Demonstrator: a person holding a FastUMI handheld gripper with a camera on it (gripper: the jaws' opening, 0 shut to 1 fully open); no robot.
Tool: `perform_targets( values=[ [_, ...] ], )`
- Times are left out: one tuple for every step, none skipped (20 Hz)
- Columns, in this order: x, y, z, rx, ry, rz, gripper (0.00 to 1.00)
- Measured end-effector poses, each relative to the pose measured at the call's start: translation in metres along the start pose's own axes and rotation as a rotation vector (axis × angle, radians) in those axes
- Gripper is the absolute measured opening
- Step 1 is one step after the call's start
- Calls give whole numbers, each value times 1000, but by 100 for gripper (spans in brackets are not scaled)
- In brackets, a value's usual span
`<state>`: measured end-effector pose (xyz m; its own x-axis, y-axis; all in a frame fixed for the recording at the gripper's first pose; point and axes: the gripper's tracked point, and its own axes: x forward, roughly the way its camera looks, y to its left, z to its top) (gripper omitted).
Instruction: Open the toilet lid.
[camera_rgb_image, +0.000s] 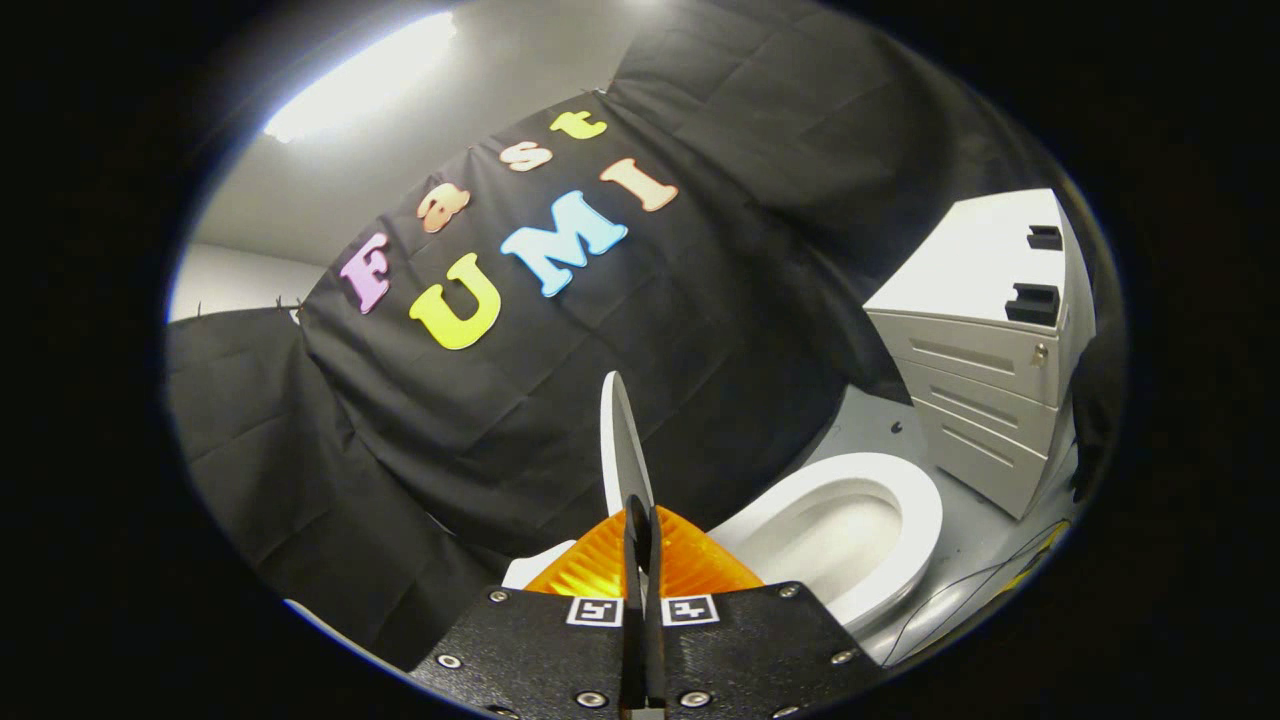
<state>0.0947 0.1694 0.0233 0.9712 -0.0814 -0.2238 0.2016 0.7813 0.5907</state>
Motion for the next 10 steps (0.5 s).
perform_targets(
  values=[
    [-1,8,-2,-25,-7,12,0],
    [-3,19,-5,-48,-12,23,0],
    [-3,33,-10,-67,-13,41,0],
    [-3,48,-13,-92,-19,59,0],
    [-4,61,-18,-122,-20,73,0],
    [-4,71,-20,-153,-27,84,0],
    [-2,81,-24,-174,-30,93,0],
    [-2,89,-28,-190,-31,103,0],
    [-3,98,-33,-200,-30,114,0],
    [-3,107,-39,-215,-31,128,0]
  ],
)
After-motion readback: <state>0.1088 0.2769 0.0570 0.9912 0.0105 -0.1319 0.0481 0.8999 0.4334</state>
